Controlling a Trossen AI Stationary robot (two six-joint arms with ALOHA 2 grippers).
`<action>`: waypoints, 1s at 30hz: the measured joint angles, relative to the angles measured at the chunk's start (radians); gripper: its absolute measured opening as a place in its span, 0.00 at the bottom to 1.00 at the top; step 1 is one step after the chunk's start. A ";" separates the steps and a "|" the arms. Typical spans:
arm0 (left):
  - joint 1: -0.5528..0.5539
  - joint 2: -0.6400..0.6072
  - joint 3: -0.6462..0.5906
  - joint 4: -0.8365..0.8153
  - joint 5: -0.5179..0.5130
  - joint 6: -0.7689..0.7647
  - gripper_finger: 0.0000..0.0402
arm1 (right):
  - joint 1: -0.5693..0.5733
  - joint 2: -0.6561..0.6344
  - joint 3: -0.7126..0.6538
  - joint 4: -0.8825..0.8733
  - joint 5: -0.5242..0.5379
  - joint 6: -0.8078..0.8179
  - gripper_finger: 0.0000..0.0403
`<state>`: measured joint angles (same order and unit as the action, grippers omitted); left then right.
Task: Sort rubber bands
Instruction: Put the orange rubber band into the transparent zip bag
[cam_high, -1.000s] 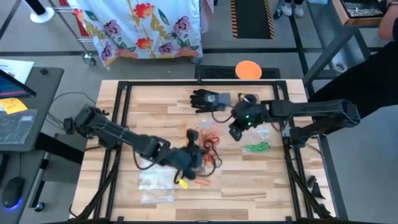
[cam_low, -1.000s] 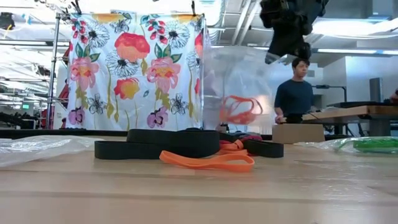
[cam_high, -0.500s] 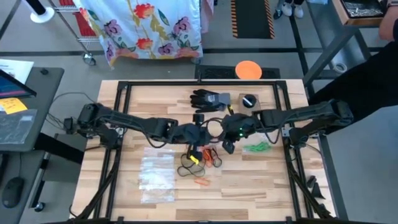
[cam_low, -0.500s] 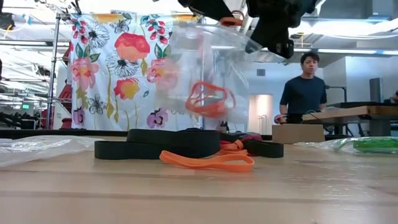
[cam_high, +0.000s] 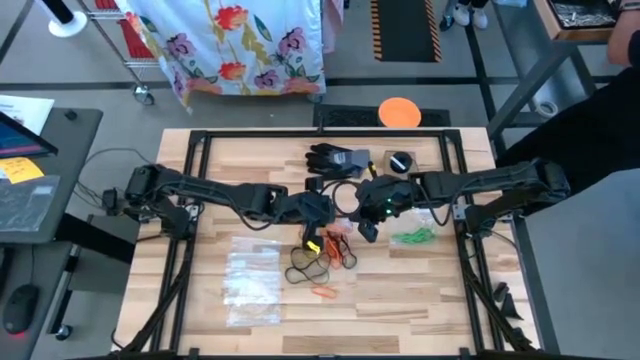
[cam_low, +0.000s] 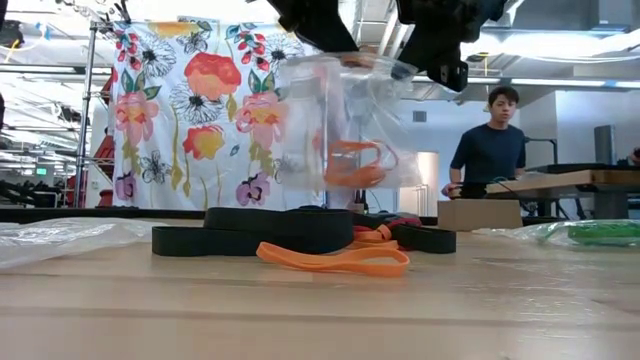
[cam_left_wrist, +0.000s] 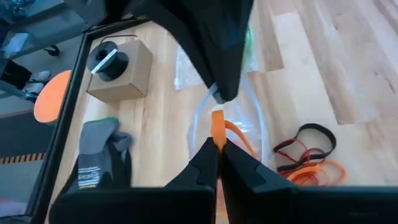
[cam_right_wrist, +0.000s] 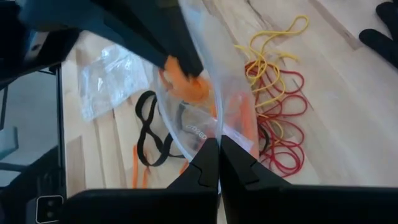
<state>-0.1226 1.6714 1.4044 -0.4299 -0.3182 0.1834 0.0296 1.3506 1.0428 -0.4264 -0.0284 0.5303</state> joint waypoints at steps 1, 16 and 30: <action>0.000 0.000 0.000 0.000 0.001 -0.002 0.00 | -0.002 0.000 0.000 0.000 0.000 0.000 0.00; -0.002 0.000 0.001 -0.007 -0.001 -0.036 0.32 | -0.006 0.000 0.000 0.000 -0.002 -0.007 0.00; -0.061 -0.119 0.057 -0.116 -0.162 -0.003 0.37 | -0.080 -0.035 0.000 -0.078 -0.023 -0.028 0.00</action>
<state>-0.1838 1.5524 1.4611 -0.5455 -0.4799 0.1804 -0.0506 1.3159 1.0428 -0.5039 -0.0513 0.5020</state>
